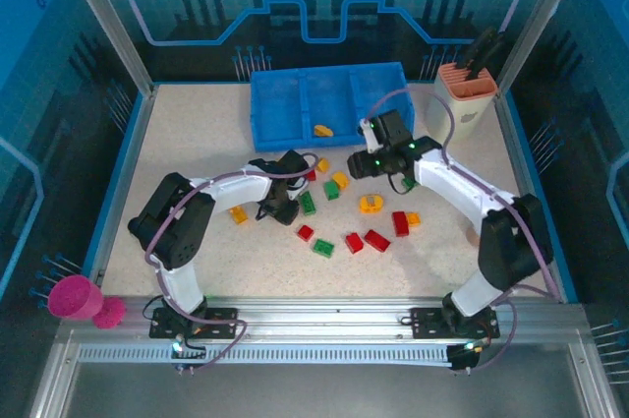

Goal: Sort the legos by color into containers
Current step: Pick up the lego from the center of the table, then place the lego in the container.

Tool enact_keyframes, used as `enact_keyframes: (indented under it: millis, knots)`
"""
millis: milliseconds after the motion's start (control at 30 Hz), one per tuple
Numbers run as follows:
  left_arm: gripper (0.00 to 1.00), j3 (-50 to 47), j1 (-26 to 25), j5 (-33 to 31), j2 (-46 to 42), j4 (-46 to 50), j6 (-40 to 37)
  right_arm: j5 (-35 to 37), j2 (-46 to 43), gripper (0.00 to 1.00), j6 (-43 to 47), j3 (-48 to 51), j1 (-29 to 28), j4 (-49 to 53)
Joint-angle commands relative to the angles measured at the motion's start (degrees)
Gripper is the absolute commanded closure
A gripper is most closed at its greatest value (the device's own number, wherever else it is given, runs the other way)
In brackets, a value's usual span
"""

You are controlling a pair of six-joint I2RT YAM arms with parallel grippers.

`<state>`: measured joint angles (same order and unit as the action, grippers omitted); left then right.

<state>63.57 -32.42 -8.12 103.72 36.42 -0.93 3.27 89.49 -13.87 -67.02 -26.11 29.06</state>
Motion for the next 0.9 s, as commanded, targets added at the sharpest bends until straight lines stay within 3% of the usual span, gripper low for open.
enact_keyframes:
  millis: [0,167,333,500,667,867]
  knots:
    - [0.71,3.2,-0.4,0.0,-2.8,5.5,2.8,2.7,-4.9,0.38,-4.4,5.8,0.8,4.7]
    - [0.71,12.6,1.9,-1.4,-5.0,6.9,3.4,3.4,-13.3,0.37,-10.5,13.5,3.3,7.9]
    - [0.71,22.7,6.7,-3.3,-0.9,4.9,5.4,0.5,-24.0,0.35,-16.2,21.4,7.5,8.7]
    - [0.71,32.1,12.6,-4.7,6.8,3.0,4.8,2.7,-30.1,0.33,-15.1,22.2,14.3,13.2]
    - [0.72,44.3,16.6,-4.4,17.7,5.8,4.3,-4.2,-28.6,0.32,-10.9,18.0,27.8,14.1]
    - [0.72,55.4,18.4,-4.6,27.6,7.9,3.4,-5.5,-21.4,0.33,-8.3,12.2,32.9,10.8]
